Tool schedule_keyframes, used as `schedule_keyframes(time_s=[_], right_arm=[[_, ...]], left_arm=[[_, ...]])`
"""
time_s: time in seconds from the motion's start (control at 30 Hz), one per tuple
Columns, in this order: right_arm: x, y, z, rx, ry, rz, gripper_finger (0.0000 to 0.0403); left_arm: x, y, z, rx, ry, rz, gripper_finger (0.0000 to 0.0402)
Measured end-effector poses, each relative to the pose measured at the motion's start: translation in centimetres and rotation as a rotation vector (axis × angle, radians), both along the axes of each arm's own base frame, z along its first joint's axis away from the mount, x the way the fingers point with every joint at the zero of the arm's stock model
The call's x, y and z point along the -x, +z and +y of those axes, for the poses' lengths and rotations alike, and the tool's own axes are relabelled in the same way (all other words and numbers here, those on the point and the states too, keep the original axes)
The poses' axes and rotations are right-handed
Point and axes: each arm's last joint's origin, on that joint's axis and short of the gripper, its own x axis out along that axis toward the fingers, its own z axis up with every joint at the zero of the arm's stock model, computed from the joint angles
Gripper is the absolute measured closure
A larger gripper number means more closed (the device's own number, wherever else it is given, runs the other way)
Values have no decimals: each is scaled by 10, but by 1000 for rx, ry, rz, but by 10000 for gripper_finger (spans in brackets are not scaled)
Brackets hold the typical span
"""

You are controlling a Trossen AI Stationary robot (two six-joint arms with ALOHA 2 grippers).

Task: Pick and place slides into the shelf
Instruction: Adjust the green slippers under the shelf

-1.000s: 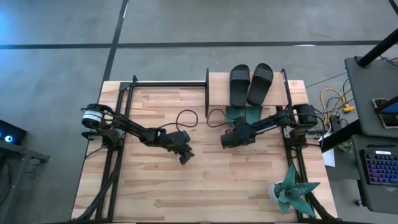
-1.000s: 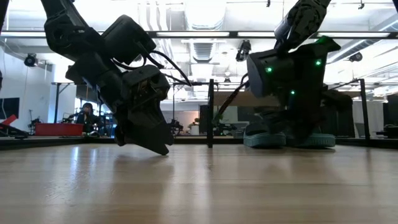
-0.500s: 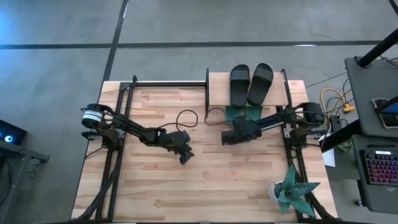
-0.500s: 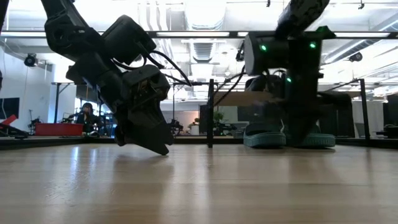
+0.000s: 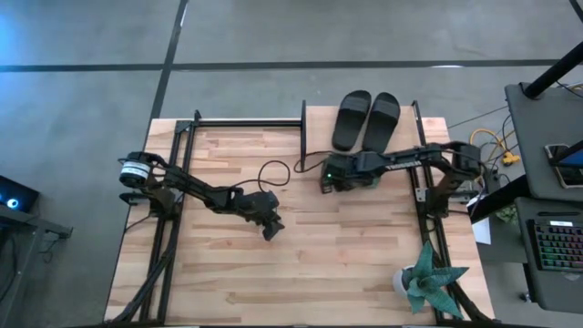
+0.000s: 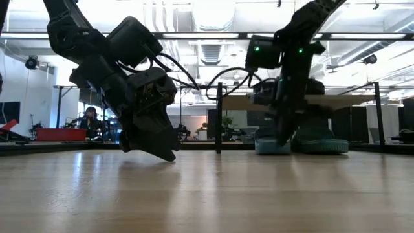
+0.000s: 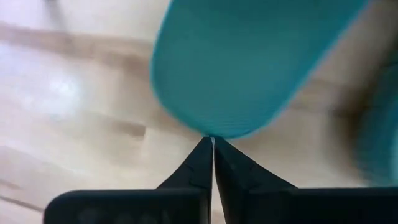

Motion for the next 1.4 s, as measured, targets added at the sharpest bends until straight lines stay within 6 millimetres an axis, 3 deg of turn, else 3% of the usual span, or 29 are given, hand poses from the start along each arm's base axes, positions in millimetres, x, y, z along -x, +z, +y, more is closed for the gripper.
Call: schedule_keyframes(time_s=[0.17, 0.43, 0.83, 1.4], right_arm=[[-6, -9, 2, -15, -6, -9, 394], [-8, 1, 15, 90, -46, -37, 394], [-13, -9, 15, 184, -64, -17, 394], [10, -11, 25, 268, -121, 204, 394]], left_arm=[[0, 0, 0, 1, 0, 1, 210], [1, 0, 0, 1, -1, 2, 210], [1, -1, 0, -8, -3, 2, 210], [1, -1, 0, -5, 4, 3, 210]])
